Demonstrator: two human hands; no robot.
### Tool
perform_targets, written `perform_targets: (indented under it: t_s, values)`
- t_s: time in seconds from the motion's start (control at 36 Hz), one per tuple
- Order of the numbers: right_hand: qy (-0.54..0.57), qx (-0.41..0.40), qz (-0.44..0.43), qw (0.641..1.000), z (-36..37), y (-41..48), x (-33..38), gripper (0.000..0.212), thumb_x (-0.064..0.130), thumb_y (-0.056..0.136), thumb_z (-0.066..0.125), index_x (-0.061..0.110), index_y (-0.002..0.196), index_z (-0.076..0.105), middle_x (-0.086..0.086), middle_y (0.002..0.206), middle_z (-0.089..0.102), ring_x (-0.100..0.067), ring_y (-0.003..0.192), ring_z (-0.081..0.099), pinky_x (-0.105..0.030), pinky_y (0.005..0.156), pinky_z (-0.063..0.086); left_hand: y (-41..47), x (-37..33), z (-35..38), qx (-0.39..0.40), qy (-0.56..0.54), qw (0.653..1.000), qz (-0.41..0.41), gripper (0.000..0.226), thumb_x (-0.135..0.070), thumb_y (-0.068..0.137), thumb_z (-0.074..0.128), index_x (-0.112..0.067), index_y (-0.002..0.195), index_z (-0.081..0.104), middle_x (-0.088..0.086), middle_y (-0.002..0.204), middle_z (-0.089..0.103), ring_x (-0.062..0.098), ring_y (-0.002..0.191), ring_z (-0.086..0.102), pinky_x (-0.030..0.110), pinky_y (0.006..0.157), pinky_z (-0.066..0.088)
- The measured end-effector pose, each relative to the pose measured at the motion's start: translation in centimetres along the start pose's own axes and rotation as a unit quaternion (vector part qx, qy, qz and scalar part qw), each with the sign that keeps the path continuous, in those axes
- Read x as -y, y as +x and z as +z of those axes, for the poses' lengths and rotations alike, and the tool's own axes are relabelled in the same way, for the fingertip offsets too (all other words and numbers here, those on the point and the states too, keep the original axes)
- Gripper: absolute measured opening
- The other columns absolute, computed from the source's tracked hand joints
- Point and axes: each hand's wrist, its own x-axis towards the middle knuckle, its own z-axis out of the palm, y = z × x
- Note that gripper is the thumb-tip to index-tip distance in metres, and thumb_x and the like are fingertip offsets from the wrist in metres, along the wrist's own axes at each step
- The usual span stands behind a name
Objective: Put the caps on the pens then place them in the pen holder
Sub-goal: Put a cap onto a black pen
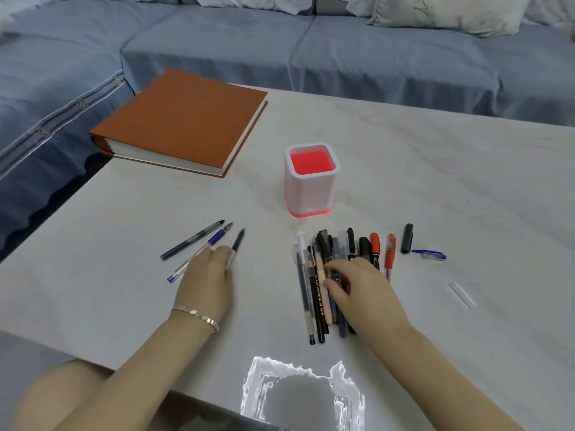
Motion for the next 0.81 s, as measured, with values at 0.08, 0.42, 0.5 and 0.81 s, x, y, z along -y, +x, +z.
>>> perform_targets:
  t_s: [0.08,0.42,0.5,0.81]
  values:
    - [-0.022,0.018,-0.002,1.000,0.2,-0.1,-0.2,0.031,0.027,0.092,0.047,0.023,0.122,0.055,0.000,0.100,0.048,-0.019,0.091,0.054,-0.026,0.079,0.041,-0.4,-0.6,0.4,0.019,0.013,1.000,-0.005,0.033,0.003,0.081,0.046,-0.004,0.112,0.055,0.022,0.099,0.057,0.038,0.099,0.051,0.040,0.080,0.041]
    - [-0.047,-0.061,0.088,0.993,-5.2,-1.7,-8.1,0.027,0.013,0.087,0.054,0.016,0.113,0.062,-0.001,0.102,0.055,-0.012,0.082,0.049,-0.024,0.078,0.038,-2.3,-5.8,0.3,0.015,-0.140,0.990,0.034,0.027,-0.015,0.093,0.038,-0.009,0.115,0.053,0.005,0.100,0.052,0.013,0.078,0.044,0.018,0.063,0.026]
    - [-0.074,-0.068,0.104,0.990,-6.2,-1.6,-10.6,0.032,0.003,0.087,0.051,0.011,0.117,0.060,-0.009,0.119,0.056,-0.027,0.111,0.048,-0.031,0.090,0.036,-3.0,-7.1,0.1,0.011,-0.179,0.981,0.075,0.019,-0.020,0.092,0.042,-0.015,0.104,0.056,-0.001,0.090,0.054,0.002,0.074,0.047,0.011,0.062,0.033]
    - [-0.199,-0.017,0.056,0.978,-4.9,3.6,-10.5,0.034,0.030,0.096,0.036,0.025,0.127,0.051,-0.008,0.122,0.050,-0.028,0.124,0.031,-0.035,0.096,0.029,-3.9,-9.4,-0.5,0.060,-0.208,0.970,0.112,0.025,-0.021,0.090,0.047,-0.041,0.077,0.045,-0.006,0.075,0.055,0.006,0.065,0.048,0.004,0.060,0.035]
